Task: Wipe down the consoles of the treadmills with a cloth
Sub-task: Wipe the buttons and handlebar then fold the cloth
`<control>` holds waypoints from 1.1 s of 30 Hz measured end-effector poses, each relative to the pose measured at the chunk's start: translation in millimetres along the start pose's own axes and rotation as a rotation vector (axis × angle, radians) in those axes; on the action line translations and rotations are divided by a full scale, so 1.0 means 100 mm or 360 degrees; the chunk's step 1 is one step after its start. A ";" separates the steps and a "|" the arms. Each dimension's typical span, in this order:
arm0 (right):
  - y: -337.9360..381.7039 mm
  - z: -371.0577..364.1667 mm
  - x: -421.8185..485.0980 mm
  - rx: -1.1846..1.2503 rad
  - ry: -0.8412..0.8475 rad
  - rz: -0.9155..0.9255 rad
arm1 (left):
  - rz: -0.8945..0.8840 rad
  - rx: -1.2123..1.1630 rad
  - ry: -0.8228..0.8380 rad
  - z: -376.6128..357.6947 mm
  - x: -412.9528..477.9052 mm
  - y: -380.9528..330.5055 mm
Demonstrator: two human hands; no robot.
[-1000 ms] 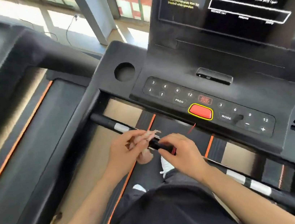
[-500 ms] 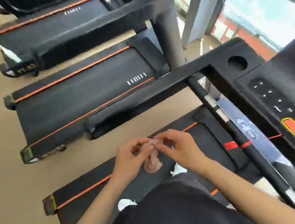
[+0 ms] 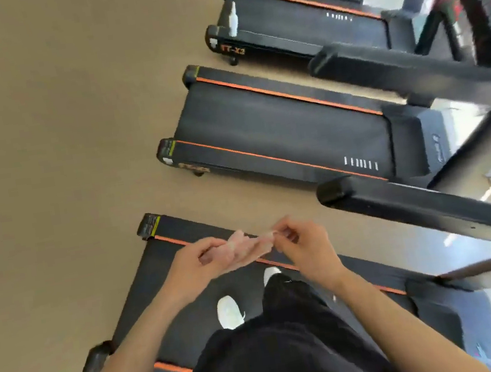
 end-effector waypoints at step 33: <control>3.42 -4.07 3.66 -0.0345 0.1437 0.0510 | 0.0427 -0.0561 -0.1319 4.45 -1.01 1.93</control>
Point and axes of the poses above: each hand's wrist, its own x-axis towards the middle knuckle, its own z-axis out of the back of the hand, y = z × x, the point moved 10 cm from there along x, towards the middle knuckle, and after that the axes turned 11 degrees about y, right-handed, at the moved point
